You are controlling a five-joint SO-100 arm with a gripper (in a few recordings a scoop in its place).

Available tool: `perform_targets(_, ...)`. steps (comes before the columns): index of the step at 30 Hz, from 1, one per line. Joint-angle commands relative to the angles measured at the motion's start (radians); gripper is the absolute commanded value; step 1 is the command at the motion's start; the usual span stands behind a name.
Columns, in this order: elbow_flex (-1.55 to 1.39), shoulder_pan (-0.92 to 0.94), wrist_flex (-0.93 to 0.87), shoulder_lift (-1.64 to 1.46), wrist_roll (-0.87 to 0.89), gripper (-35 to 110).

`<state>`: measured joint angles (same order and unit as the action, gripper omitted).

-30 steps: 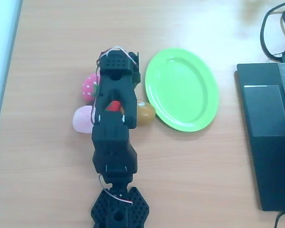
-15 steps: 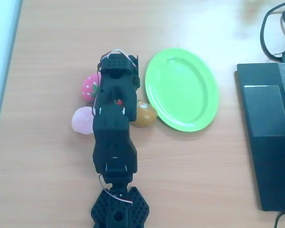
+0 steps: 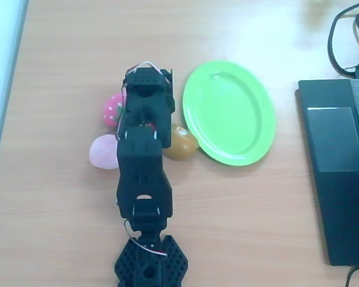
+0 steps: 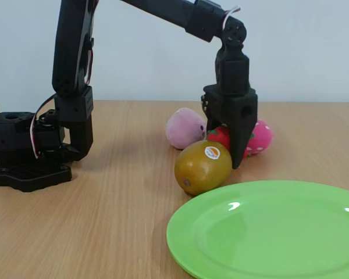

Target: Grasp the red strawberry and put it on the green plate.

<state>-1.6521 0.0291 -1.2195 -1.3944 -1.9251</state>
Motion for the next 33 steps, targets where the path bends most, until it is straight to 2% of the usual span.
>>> perform_targets(1,0.02,0.003,0.009,-0.002,0.035,38)
perform_targets(20,0.014,-0.005,0.005,-0.009,-0.011,35)
perform_targets(33,-0.014,-0.023,-0.003,-0.028,-0.052,6)
